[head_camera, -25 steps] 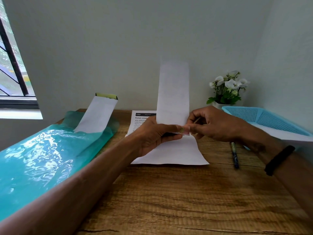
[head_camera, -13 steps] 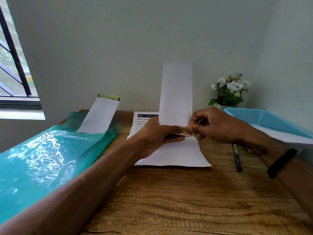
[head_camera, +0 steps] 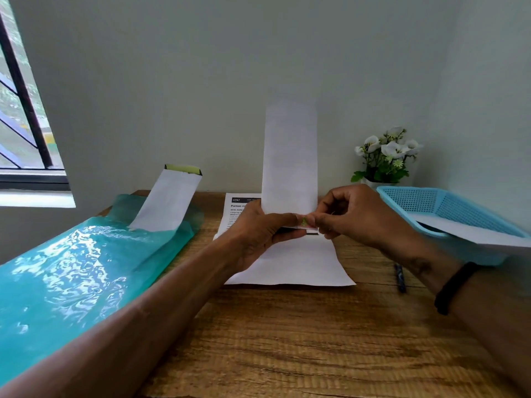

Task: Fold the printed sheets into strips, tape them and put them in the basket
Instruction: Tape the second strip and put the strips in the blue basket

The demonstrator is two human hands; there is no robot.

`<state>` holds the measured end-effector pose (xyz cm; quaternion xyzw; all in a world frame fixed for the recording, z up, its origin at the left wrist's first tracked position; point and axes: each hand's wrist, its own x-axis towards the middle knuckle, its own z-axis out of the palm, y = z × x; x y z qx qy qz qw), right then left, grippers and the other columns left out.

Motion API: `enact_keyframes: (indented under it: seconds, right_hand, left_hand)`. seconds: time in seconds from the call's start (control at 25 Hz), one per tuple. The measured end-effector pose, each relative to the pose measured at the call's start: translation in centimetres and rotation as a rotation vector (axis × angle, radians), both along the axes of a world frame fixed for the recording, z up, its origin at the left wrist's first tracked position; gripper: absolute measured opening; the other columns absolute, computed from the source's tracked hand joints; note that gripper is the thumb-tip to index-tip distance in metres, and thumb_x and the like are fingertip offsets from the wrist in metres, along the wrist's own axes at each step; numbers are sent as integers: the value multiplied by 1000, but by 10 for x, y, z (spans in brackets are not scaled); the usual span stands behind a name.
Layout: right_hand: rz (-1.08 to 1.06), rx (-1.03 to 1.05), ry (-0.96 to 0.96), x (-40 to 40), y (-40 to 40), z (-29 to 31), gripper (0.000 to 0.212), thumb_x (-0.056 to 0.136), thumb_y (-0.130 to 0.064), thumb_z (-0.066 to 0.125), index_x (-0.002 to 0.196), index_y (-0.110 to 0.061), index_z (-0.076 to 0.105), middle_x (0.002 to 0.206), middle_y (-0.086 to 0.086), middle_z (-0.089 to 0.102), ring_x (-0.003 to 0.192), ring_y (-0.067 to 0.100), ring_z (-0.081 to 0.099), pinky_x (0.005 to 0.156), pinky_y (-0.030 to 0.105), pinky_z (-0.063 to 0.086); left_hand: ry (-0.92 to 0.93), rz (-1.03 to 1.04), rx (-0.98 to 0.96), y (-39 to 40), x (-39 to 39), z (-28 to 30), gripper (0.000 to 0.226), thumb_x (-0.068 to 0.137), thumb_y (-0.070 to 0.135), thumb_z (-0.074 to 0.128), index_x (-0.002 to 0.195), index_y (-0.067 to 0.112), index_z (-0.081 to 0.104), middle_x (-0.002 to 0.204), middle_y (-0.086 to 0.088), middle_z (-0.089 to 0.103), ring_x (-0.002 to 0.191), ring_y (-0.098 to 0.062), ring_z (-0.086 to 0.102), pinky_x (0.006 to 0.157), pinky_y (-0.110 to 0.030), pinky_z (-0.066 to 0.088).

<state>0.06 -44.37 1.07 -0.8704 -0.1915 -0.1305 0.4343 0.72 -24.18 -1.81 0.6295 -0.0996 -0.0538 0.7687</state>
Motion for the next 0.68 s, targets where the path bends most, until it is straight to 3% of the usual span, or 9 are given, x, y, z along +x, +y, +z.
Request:
enact_keyframes:
  seconds: [0.12,0.32,0.68]
  right_hand:
    - [-16,148,60,0,1,-3,33,74,-21,91,96,-9,70,83,8,79,71,20,78,68,36,66]
    - [20,358,154,2,1,-5,34,79,-15,87,106,-9,66,87,10,81,80,28,79,78,46,65]
    - [79,481,188,2,4,-2,32,81,-7,84,109,-7,69,91,14,80,85,31,78,71,31,64]
  left_hand:
    - [8,7,-19,-1,0,-1,55,83,-2,79,134,5,59,128,-19,69,110,-35,74,89,-41,64]
    - [9,10,-66,1,-1,2,48,85,1,78,129,9,60,120,-16,73,104,-30,77,86,-39,65]
    - [-13,67,-106,1,-1,3,55,83,2,81,133,4,59,121,-15,72,100,-28,78,83,-38,65]
